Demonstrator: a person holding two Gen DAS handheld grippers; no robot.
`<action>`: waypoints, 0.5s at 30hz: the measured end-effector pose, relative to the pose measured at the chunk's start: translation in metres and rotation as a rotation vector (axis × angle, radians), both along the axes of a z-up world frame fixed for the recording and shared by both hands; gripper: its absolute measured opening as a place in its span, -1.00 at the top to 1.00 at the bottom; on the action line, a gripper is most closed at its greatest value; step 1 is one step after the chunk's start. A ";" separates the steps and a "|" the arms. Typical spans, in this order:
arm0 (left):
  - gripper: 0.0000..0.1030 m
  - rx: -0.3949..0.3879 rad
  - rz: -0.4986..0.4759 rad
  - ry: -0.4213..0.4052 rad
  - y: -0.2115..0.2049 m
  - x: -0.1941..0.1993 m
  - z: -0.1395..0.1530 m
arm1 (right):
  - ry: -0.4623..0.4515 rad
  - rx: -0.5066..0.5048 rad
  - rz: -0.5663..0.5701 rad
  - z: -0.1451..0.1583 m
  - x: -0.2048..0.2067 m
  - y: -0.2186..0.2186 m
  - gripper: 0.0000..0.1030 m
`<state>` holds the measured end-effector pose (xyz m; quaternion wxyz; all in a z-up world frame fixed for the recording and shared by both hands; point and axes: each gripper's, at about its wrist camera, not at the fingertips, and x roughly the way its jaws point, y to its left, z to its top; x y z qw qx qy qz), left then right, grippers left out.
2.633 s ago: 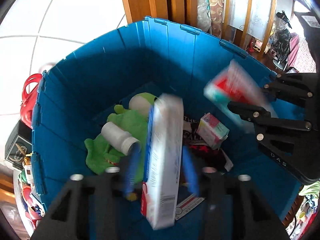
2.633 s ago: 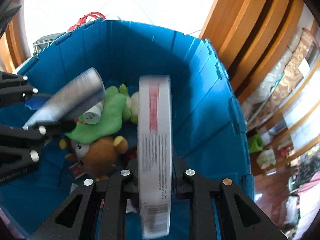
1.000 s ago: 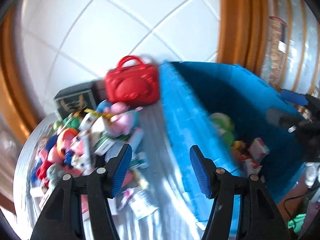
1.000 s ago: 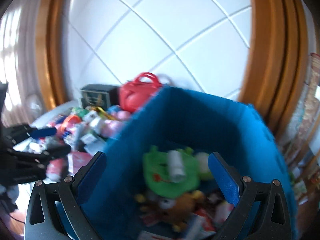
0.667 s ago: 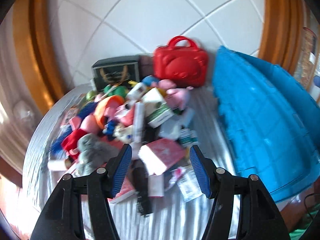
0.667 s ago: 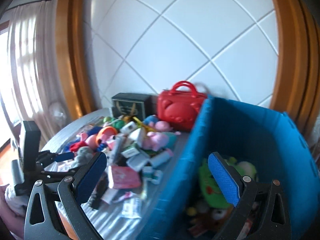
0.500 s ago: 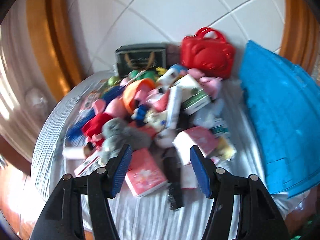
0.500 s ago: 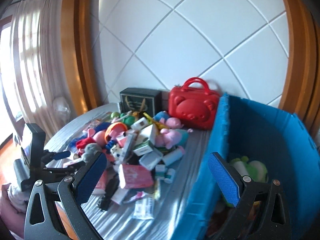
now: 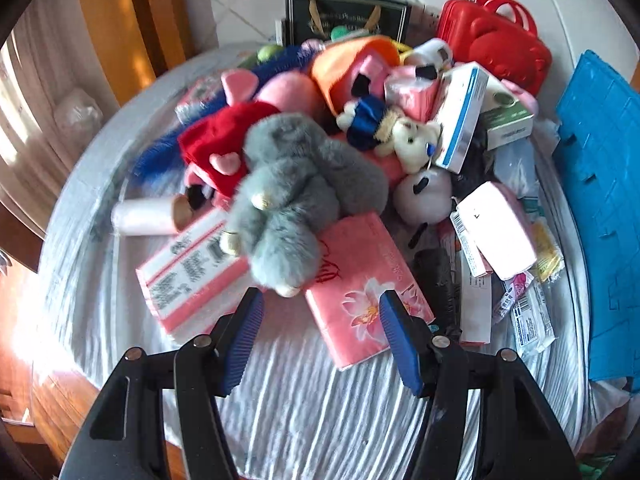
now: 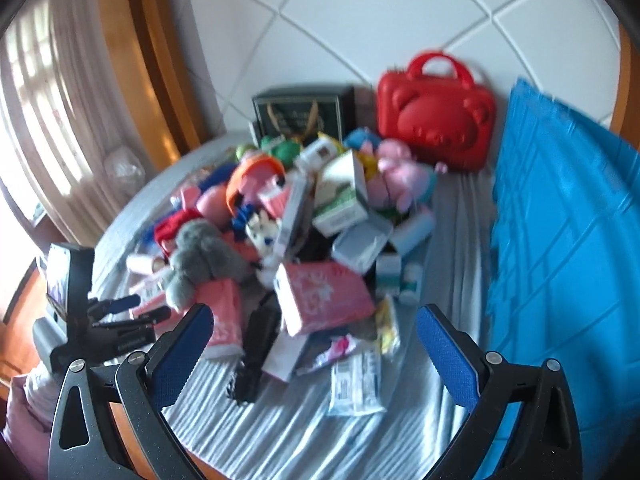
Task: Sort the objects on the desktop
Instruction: 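Grasp the pink tissue pack with the left tool while the right tool grasps a white wipes packet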
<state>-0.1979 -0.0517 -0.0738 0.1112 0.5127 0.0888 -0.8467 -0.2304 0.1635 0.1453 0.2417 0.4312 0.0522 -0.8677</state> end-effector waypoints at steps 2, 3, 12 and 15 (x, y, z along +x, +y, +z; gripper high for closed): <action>-0.15 0.009 0.009 -0.021 0.003 -0.013 -0.012 | -0.051 0.030 -0.011 -0.026 -0.008 -0.001 -1.00; -0.15 0.019 0.012 -0.032 0.006 -0.021 -0.018 | -0.078 0.052 -0.018 -0.041 -0.012 -0.001 -1.00; -0.78 0.000 0.073 -0.129 0.021 -0.065 -0.062 | -0.313 0.133 -0.102 -0.137 -0.028 0.022 -1.00; -0.95 -0.019 0.103 -0.176 0.018 -0.066 -0.078 | -0.340 0.147 -0.123 -0.151 -0.032 0.029 -1.00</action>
